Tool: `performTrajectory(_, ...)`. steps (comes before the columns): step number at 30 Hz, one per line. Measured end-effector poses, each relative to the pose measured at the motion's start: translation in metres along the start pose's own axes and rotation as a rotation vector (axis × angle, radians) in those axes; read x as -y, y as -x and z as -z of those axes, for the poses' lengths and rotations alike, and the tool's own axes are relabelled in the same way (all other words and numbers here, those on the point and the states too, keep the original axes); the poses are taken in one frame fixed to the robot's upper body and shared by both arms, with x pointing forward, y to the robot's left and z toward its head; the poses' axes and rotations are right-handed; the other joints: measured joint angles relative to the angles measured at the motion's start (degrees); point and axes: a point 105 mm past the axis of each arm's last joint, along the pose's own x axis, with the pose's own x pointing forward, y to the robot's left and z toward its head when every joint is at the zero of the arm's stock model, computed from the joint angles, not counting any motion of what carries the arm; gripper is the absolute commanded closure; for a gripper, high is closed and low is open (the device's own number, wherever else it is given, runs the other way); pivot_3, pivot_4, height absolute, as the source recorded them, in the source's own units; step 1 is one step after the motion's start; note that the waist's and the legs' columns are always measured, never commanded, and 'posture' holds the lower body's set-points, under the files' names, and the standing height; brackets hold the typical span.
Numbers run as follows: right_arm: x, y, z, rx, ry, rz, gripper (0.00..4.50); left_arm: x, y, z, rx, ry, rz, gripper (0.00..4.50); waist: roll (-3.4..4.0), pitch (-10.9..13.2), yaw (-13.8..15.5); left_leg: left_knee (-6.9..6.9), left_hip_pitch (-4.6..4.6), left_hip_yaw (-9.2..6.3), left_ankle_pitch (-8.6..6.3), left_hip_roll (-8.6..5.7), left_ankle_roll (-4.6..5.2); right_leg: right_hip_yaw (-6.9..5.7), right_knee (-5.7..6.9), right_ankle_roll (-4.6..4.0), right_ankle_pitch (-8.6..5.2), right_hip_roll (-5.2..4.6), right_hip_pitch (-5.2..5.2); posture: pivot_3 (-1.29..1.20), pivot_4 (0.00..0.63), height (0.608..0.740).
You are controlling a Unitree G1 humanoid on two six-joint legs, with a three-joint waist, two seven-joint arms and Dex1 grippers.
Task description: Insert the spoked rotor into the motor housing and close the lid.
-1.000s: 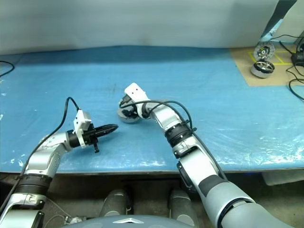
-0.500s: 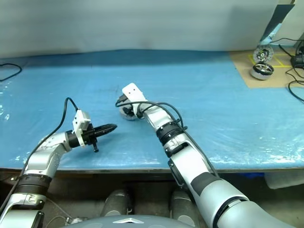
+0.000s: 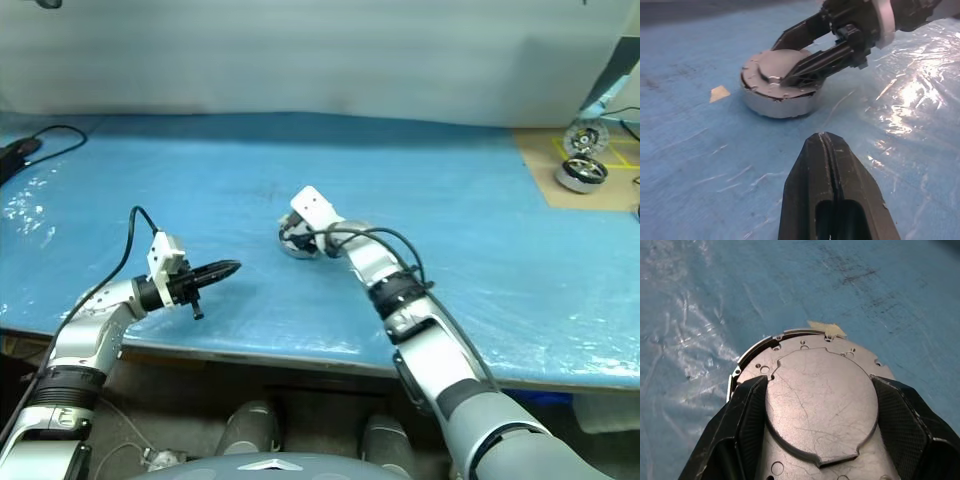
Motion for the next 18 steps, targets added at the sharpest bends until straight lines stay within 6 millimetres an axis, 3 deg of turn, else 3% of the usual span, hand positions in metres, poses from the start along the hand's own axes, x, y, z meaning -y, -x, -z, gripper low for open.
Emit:
performTrajectory(5, 0.005, 0.036, 0.022, -0.033, 0.041, -0.031, 1.55, -0.002, -0.001, -0.001, 0.003, -0.004, 0.001, 4.50, -0.47, -0.6, 0.6, 0.00, -0.05, 0.00, 0.01, -0.03, 0.00, 0.04, -0.26, 0.32, -0.48, 0.00, 0.30, 0.00, 0.150, 0.740)
performTrajectory(13, 0.002, 0.082, 0.045, -0.077, 0.064, -0.089, 1.55, -0.003, -0.003, -0.003, 0.005, -0.011, 0.010, 4.50, -0.94, -0.9, 0.5, -0.50, -0.21, -0.03, -0.03, 0.08, -0.25, -0.25, -0.96, 0.10, -0.46, 0.08, 0.53, 0.00, 0.150, 0.740)
performTrajectory(18, 0.008, 0.096, 0.052, -0.050, -0.023, -0.127, 1.55, -0.004, -0.005, -0.002, -0.006, -0.013, 0.022, 4.50, -1.04, -0.6, 0.3, -0.53, -0.23, -0.03, -0.12, 0.17, -0.10, -0.26, -0.96, 0.24, -0.62, 0.13, 0.49, 0.00, 0.150, 0.740)
